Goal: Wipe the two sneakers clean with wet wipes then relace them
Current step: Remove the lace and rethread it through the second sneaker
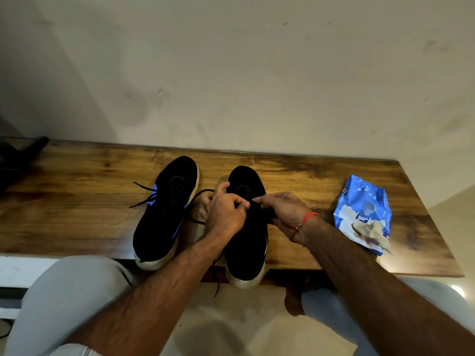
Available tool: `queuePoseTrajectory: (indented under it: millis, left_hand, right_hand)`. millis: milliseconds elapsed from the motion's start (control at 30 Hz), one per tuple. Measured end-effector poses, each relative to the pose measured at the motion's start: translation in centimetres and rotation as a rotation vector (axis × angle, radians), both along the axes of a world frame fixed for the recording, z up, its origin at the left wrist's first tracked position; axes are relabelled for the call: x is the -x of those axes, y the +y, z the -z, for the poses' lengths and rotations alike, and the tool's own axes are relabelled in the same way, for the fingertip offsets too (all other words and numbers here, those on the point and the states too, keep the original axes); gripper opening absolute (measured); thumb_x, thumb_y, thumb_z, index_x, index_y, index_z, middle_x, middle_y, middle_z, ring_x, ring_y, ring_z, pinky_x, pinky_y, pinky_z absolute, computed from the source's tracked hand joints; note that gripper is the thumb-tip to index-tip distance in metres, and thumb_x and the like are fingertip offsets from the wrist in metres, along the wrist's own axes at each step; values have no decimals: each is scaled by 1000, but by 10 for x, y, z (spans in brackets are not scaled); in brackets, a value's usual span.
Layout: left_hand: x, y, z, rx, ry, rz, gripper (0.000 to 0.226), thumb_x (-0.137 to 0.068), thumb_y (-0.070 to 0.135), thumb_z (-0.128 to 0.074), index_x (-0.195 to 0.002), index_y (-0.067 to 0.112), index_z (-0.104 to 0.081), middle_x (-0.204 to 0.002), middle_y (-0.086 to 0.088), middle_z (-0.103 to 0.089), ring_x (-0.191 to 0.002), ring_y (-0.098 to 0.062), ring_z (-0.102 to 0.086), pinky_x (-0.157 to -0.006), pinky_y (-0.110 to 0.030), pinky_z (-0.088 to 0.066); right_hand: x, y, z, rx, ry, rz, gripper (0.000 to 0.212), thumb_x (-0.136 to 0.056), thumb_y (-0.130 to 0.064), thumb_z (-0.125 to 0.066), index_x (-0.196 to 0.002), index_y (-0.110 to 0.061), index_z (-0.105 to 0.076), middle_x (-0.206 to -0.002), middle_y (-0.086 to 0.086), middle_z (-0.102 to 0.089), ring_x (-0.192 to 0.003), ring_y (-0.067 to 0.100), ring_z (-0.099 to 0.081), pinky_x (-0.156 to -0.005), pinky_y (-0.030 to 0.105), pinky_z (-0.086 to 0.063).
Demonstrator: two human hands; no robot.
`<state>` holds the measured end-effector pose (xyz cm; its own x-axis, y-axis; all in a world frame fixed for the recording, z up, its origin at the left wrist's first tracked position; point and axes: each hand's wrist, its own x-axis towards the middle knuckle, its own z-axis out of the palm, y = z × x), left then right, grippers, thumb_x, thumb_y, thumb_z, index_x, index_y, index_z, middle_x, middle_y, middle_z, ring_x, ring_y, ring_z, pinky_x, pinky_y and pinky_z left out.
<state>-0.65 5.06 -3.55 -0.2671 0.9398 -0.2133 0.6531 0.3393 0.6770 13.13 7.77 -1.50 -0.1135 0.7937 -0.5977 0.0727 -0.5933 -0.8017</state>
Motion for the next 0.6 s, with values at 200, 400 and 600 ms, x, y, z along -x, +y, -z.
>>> queuePoseTrajectory:
  millis: [200, 400, 600]
  left_hand:
    - [3, 4, -4, 49, -108, -8, 27, -90, 36, -75, -67, 38, -63, -156, 16, -37, -142, -25, -27, -112, -45, -26]
    - [1, 1, -3, 23, 5, 6, 21, -93, 37, -71, -73, 38, -63, -155, 13, -36, -142, -26, -25, -113, -50, -24]
    - [0, -1, 4, 20, 32, 18, 11, -96, 39, -66, -95, 31, -74, -156, 11, -38, -141, -25, -28, -107, -47, -27]
  right_hand:
    - [-1, 3, 9, -30, -81, -32, 20, -92, -3, -61, -105, 9, -69, -109, 28, -69, -93, 31, -65, -96, 49, -51]
    - [0, 7, 10, -47, -183, -119, 18, -92, -13, -65, -100, 0, -73, -102, 18, -73, -90, 25, -70, -87, 42, -59]
    - [4, 1, 12, -176, -375, -272, 15, -88, -19, -69, -102, -17, -73, -97, 3, -73, -91, 14, -69, -85, 33, -59]
